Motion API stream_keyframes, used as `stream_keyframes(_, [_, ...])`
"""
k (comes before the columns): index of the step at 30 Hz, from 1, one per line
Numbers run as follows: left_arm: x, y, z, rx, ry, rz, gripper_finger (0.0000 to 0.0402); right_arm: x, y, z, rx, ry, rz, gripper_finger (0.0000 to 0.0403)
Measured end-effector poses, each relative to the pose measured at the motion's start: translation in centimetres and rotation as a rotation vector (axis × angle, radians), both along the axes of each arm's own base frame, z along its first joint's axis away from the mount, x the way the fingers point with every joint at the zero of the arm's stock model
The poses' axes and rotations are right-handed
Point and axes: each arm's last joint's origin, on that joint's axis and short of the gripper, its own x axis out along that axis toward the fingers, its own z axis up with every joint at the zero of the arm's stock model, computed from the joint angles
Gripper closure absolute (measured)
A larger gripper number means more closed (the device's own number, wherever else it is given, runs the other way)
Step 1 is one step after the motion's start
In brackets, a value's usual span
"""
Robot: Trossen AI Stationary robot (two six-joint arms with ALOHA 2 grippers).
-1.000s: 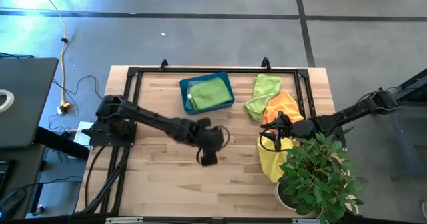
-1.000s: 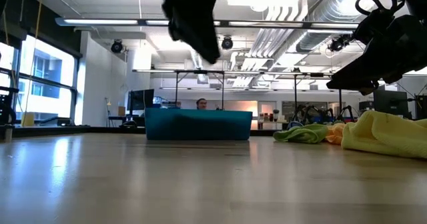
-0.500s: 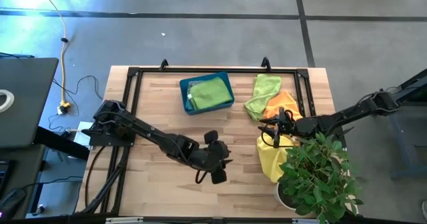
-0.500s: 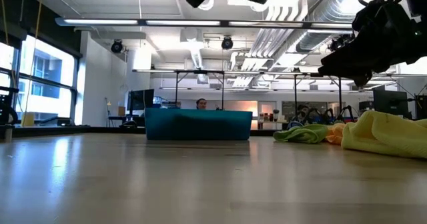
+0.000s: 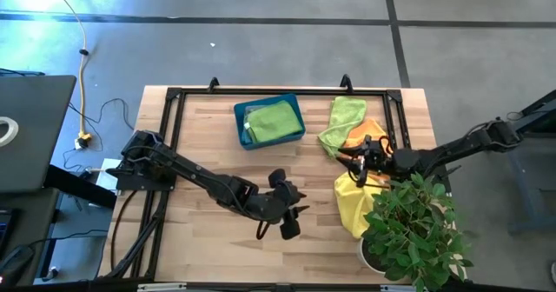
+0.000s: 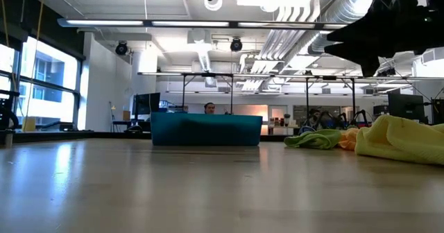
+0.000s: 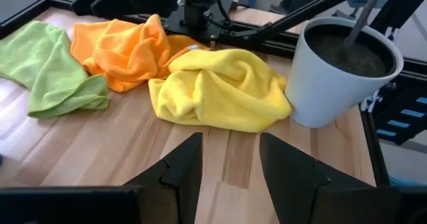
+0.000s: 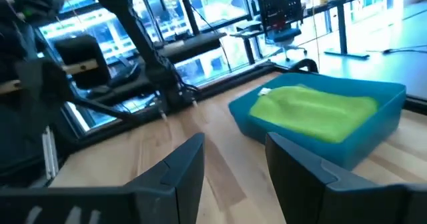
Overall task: Fold microfiber towels
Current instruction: Fold the green microfiber cloth
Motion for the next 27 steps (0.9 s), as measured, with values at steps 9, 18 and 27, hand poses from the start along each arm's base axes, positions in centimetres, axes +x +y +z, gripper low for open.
stream_keyframes(9, [0.1,0.3,0.0,0.032,0.012,-0.020,0.0264,1.2,0.0,-0.6,0.030,0.254,-0.119,0.0252])
stream_keyframes(18, [0.1,0.3,0.0,0.047,0.018,-0.032,0.0264,2.4,-1.3,-0.8,0.174,0.611,-0.298,0.0252])
stream_keyframes(27, [0.1,0.3,0.0,0.053,0.020,-0.035,0.0264,3.9,-3.4,-2.5,0.260,0.773,-0.342,0.0252])
